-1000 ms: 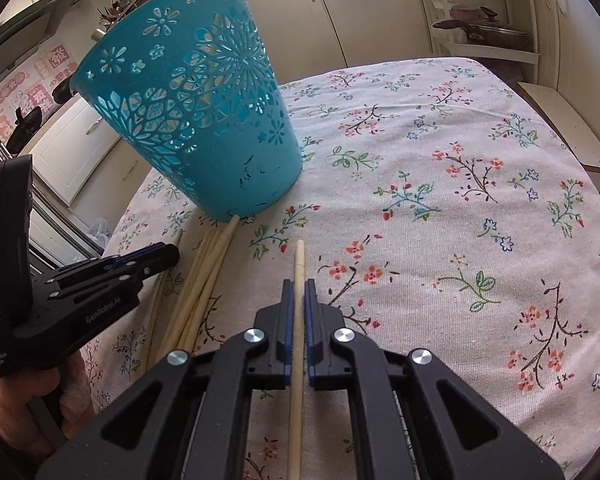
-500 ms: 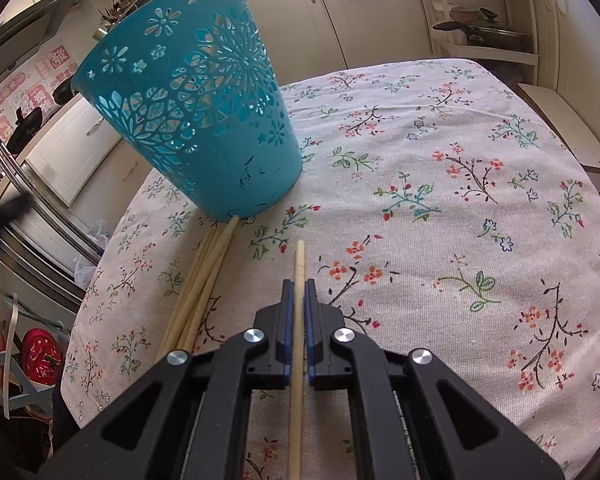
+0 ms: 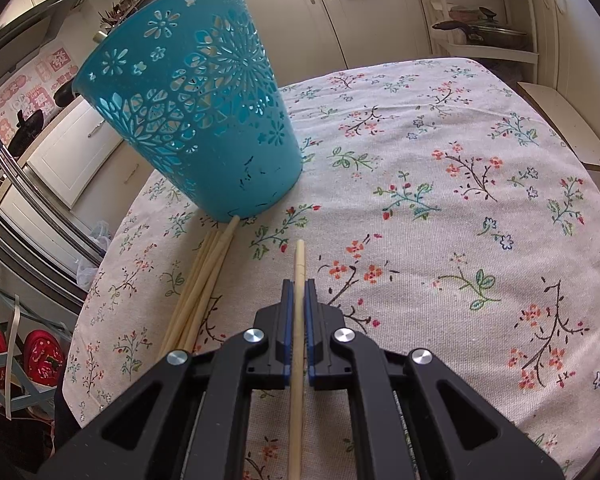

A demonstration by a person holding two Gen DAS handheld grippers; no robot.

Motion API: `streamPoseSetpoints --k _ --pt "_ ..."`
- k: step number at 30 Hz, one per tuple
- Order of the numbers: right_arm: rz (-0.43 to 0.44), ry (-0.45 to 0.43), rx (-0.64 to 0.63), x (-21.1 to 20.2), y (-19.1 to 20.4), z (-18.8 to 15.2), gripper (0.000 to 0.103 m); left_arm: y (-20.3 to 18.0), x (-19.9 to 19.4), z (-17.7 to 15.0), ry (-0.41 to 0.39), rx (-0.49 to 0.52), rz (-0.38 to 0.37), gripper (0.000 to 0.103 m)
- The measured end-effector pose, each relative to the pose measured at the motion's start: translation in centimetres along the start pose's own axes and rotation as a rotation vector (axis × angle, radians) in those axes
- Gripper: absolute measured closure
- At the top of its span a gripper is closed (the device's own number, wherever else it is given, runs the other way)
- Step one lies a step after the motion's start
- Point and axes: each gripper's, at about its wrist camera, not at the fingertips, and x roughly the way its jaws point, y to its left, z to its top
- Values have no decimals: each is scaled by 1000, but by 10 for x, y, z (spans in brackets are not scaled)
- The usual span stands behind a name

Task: Organize utensils
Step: 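Lift the chopstick with the left tool and release it into the basket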

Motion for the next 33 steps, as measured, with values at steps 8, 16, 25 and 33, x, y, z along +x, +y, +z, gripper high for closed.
streamPoseSetpoints --k 8,16,25,33 --pt "9 -2 -22 1 4 0 89 4 51 -15 -25 -2 82 99" --pt "13 -3 -21 2 4 -1 89 20 68 -46 65 3 137 99" --pt "31 -2 -19 1 2 -2 86 46 25 -74 187 -24 221 73" --pt "-4 -5 -30 0 7 -2 85 81 -85 -114 182 -41 305 33"
